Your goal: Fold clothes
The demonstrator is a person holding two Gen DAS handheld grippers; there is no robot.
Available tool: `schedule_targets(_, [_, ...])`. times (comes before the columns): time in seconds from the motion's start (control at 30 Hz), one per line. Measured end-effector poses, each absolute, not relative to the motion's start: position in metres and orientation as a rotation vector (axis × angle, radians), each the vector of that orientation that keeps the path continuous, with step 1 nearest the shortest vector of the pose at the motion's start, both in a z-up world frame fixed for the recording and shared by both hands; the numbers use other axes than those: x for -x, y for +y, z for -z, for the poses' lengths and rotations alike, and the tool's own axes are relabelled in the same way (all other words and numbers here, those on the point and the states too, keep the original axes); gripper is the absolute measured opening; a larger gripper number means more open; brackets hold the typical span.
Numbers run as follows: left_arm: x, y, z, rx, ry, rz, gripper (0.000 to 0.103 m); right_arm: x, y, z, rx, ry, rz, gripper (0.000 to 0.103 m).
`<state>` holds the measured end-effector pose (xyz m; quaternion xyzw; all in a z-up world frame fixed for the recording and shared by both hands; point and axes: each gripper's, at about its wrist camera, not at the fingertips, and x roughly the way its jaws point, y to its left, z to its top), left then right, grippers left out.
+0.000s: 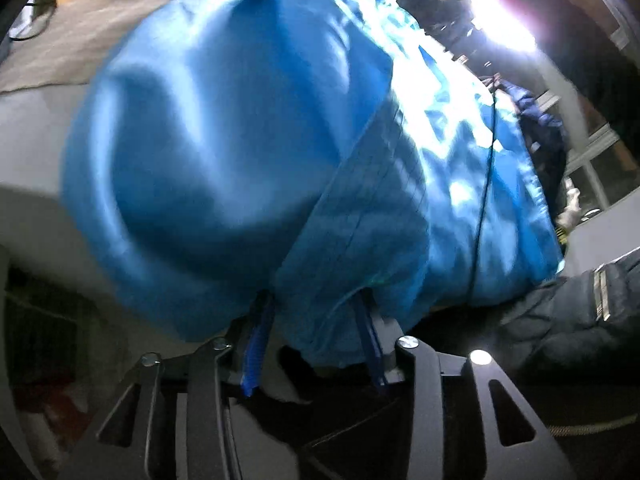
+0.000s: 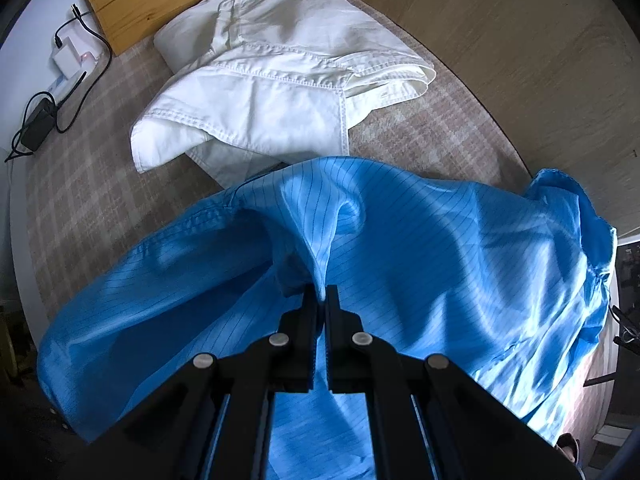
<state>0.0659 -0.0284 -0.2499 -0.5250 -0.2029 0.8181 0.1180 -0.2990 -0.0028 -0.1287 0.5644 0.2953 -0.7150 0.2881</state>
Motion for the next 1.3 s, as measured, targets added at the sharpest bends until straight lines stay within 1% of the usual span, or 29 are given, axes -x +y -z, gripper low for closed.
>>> schedule_targets(0.03, [-0.065,-0.028,0.250,1.535,-0.606,-2.393,0.008,0.299,-0.003,0.128,-1.508,0.783,1.910,0.003])
schedule_targets(0.07, [-0.070,-0.030,0.245,1.556,-0.605,-2.413,0.003,0.299,-0.003,0.127,-1.509,0.773,1.910,0.003])
schedule_targets(0.17, [-0.082,-0.036,0.232,1.621,-0.602,-2.473,0.003,0.300,-0.004,0.122,-1.490,0.738,1.924,0.003])
schedule_targets(0.33, [-0.130,-0.071,0.193,1.626,-0.671,-2.677,0.003,0.299,-0.022,0.114,-1.451,0.674,1.923,0.003])
schedule_targets(0.4, [-0.136,-0.085,0.206,1.730,-0.700,-2.668,0.013,0.298,-0.035,0.116,-1.450,0.659,1.902,0.004])
schedule_targets(0.43, [-0.138,-0.092,0.213,1.784,-0.715,-2.661,0.015,0.297,-0.042,0.120,-1.469,0.650,1.874,0.005])
schedule_targets(0.5, [-0.139,-0.096,0.221,1.875,-0.685,-2.627,0.015,0.295,-0.054,0.125,-1.500,0.622,1.821,0.009])
schedule_targets(0.53, [-0.140,-0.098,0.225,1.920,-0.670,-2.608,0.015,0.294,-0.051,0.115,-1.481,0.573,1.809,0.011])
schedule_targets(0.57, [-0.141,-0.098,0.220,1.903,-0.657,-2.600,0.016,0.294,-0.046,0.104,-1.457,0.525,1.803,0.014])
schedule_targets(0.6, [-0.142,-0.100,0.212,1.891,-0.621,-2.606,0.020,0.295,-0.034,0.087,-1.420,0.479,1.821,0.016])
schedule_targets(0.67, [-0.139,-0.106,0.193,1.889,-0.528,-2.646,0.018,0.301,0.008,0.049,-1.363,0.351,1.872,0.026])
schedule_targets(0.7, [-0.133,-0.111,0.181,1.870,-0.483,-2.663,0.018,0.306,0.035,0.029,-1.345,0.280,1.902,0.027])
schedule_targets(0.77, [-0.113,-0.118,0.158,1.813,-0.388,-2.681,0.018,0.312,0.084,0.002,-1.347,0.186,1.971,0.027])
schedule_targets(0.8, [-0.092,-0.116,0.156,1.786,-0.353,-2.675,0.018,0.313,0.106,-0.009,-1.352,0.178,2.011,0.027])
schedule_targets(0.9, [-0.027,-0.108,0.149,1.706,-0.249,-2.651,0.019,0.307,0.169,-0.042,-1.375,0.281,2.165,0.027])
schedule_targets(1.0, [0.038,-0.101,0.143,1.626,-0.150,-2.623,0.019,0.299,0.211,-0.061,-1.442,0.351,2.264,0.027])
schedule_targets(1.17, [0.147,-0.088,0.132,1.492,0.007,-2.567,0.019,0.299,0.251,-0.061,-1.482,0.274,2.350,0.027])
schedule_targets(1.27, [0.212,-0.081,0.125,1.412,0.096,-2.527,0.019,0.315,0.257,-0.034,-1.501,0.164,2.348,0.028])
schedule_targets(1.3, [0.215,-0.082,0.130,1.428,0.105,-2.533,0.021,0.323,0.256,-0.024,-1.506,0.133,2.340,0.028])
